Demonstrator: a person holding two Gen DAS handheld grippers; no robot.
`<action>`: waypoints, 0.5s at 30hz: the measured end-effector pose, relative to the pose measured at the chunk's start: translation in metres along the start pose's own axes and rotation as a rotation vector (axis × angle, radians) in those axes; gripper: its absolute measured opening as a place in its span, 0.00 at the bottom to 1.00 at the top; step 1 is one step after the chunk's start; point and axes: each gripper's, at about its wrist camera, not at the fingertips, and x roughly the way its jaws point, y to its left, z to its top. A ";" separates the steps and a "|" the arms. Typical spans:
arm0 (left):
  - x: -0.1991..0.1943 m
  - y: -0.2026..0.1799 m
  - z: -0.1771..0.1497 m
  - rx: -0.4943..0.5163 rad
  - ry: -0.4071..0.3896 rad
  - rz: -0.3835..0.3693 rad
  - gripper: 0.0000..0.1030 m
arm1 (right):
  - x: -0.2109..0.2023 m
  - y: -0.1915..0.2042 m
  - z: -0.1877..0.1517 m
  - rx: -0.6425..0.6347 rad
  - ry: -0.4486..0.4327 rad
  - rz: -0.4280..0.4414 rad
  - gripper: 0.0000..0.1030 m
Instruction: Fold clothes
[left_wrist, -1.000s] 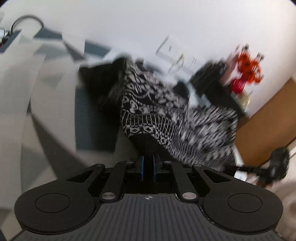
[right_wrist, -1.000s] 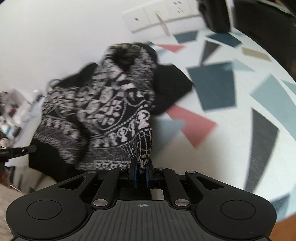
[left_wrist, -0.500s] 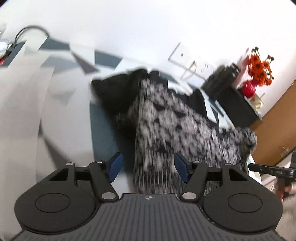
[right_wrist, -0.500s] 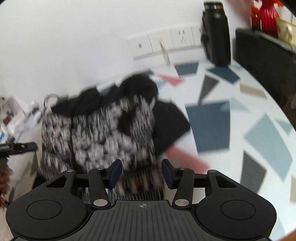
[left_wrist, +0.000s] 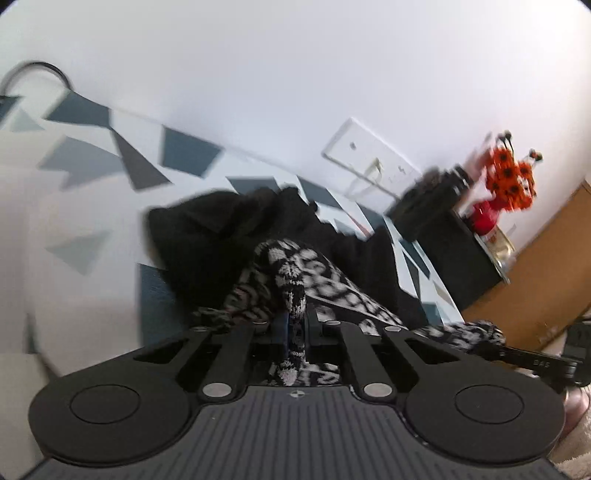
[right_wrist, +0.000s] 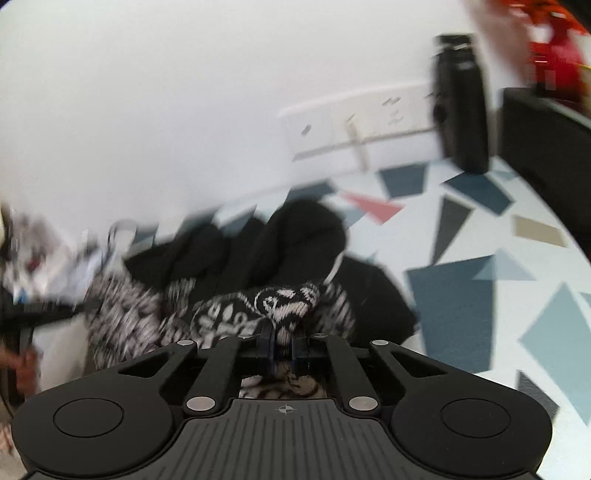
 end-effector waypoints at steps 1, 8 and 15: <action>-0.010 0.004 0.000 -0.012 -0.017 0.016 0.07 | -0.009 -0.006 0.001 0.028 -0.029 -0.017 0.06; -0.069 0.037 -0.033 -0.111 -0.007 0.132 0.07 | -0.032 -0.036 -0.021 0.098 0.057 -0.065 0.06; -0.069 0.059 -0.066 -0.205 0.045 0.225 0.07 | 0.001 -0.023 -0.064 0.015 0.268 -0.153 0.06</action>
